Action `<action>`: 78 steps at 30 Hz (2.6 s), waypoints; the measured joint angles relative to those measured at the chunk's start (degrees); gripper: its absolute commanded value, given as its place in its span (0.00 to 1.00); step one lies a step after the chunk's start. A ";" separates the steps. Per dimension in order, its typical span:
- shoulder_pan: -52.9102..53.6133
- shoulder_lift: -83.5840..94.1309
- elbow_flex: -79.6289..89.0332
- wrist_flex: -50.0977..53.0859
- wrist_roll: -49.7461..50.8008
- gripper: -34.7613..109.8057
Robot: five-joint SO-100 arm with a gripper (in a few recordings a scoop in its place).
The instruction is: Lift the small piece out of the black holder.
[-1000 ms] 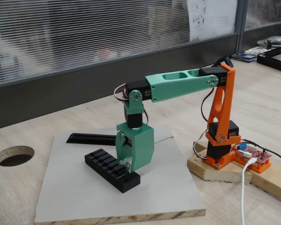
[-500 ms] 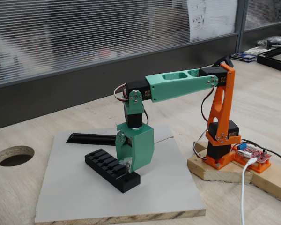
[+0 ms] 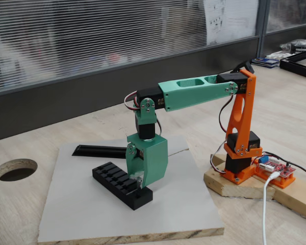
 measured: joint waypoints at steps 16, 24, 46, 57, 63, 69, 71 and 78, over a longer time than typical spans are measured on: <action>0.09 0.00 0.00 -0.09 0.18 0.28; 0.09 0.00 0.00 0.09 0.18 0.28; 0.09 8.17 -0.09 0.62 0.00 0.28; 6.94 19.51 -0.09 0.62 0.00 0.28; 10.72 25.75 -0.09 0.35 0.00 0.28; 11.87 30.59 -0.09 0.35 0.00 0.28; 12.13 31.73 -0.09 0.35 0.00 0.28; 12.22 35.77 -0.09 0.35 0.00 0.28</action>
